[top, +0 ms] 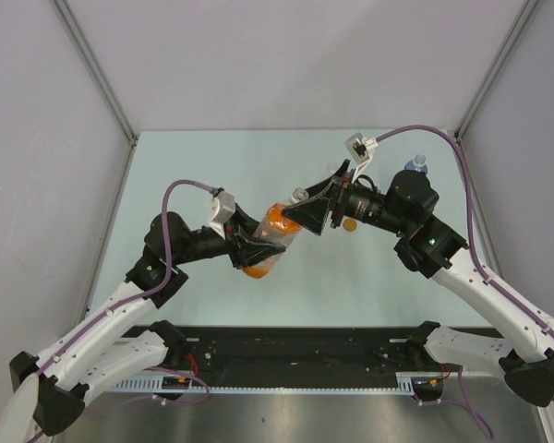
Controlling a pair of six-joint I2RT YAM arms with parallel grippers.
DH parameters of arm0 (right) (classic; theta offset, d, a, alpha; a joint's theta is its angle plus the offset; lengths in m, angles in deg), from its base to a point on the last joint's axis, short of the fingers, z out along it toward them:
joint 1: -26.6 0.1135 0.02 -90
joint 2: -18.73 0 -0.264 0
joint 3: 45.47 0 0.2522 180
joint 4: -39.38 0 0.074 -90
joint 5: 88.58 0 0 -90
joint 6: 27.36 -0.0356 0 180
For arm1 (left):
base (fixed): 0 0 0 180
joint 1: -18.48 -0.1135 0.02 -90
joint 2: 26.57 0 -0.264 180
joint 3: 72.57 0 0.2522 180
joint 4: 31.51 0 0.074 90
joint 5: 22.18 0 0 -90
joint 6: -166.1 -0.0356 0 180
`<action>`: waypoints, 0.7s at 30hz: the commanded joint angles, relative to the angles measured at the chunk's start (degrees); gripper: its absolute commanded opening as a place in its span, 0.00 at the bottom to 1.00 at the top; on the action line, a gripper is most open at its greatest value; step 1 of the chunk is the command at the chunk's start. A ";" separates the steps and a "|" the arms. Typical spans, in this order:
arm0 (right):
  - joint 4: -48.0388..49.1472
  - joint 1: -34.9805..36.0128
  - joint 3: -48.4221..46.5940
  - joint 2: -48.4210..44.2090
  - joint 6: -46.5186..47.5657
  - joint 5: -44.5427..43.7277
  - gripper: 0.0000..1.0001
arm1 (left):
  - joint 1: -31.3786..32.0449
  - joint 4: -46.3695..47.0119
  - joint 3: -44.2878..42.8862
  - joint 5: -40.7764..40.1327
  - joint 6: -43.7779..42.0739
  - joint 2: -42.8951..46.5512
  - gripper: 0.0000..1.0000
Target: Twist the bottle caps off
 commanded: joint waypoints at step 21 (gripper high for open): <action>3.66 0.70 -1.76 -1.05 1.28 -0.66 0.81 | -0.21 -1.44 -1.92 3.20 -1.96 0.91 0.04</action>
